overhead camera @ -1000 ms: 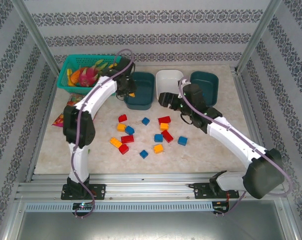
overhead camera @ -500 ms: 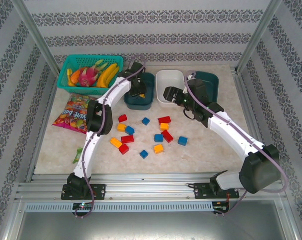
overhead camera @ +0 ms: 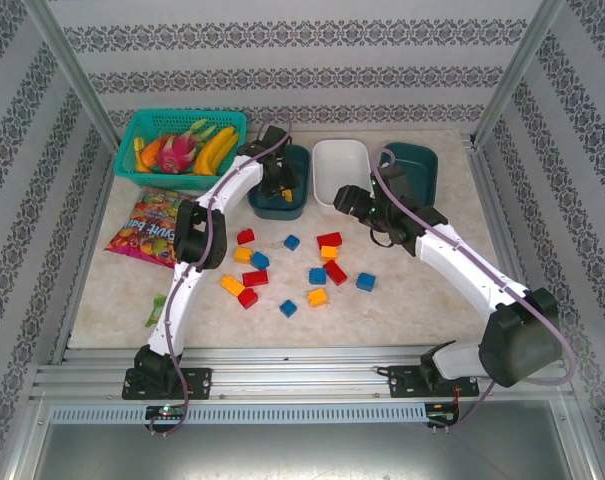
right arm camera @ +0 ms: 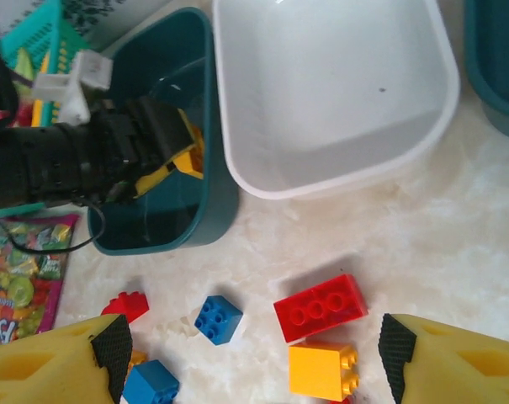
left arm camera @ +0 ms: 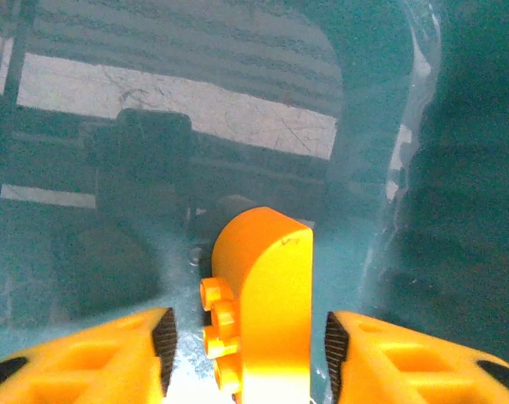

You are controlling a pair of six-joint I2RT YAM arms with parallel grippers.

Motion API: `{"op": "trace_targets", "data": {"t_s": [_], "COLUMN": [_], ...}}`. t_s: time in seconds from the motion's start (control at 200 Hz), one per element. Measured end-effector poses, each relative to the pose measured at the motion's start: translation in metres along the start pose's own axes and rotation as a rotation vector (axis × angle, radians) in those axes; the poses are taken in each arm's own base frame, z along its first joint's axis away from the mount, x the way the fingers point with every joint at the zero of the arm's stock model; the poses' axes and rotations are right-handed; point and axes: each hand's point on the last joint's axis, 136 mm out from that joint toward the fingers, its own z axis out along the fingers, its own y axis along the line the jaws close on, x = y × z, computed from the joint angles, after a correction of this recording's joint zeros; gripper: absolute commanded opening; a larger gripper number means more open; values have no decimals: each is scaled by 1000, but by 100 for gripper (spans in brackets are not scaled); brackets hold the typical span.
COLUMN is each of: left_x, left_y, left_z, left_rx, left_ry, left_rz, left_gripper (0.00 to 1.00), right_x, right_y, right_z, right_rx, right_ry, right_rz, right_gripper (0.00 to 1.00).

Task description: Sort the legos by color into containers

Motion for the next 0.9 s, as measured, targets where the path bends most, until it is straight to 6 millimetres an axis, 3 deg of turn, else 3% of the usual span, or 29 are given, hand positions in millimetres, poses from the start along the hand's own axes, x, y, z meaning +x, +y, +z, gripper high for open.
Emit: {"op": "trace_targets", "data": {"t_s": [0.105, 0.175, 0.36, 0.445, 0.52, 0.59, 0.789, 0.899], "left_x": [-8, -16, -19, -7, 10, 33, 104, 123], "left_y": [-9, -18, -38, -41, -38, -30, 16, 30], "left_z": [-19, -46, -154, -203, -233, -247, -252, -266], "left_rx": [23, 51, 161, 228, 276, 305, 308, 321], "left_ry": [-30, -65, -191, -247, -276, -282, -243, -260], "left_rz": [4, 9, 29, 43, 56, 68, 74, 78], "left_gripper": [60, 62, 67, 67, 68, 71, 82, 85], "right_x": [11, 20, 43, 52, 59, 66, 78, 84], "right_y": [-7, -8, -13, -18, -25, -32, -44, -50], "right_z": [10, 20, 47, 62, 76, 87, 106, 114], "right_rx": [84, 131, 242, 284, 323, 360, 419, 448], "right_ry": [39, 68, 122, 140, 154, 166, 179, 186], "right_rz": [48, 85, 191, 245, 292, 333, 419, 452], "right_gripper": [78, 77, 72, 72, 72, 72, 67, 66]}}
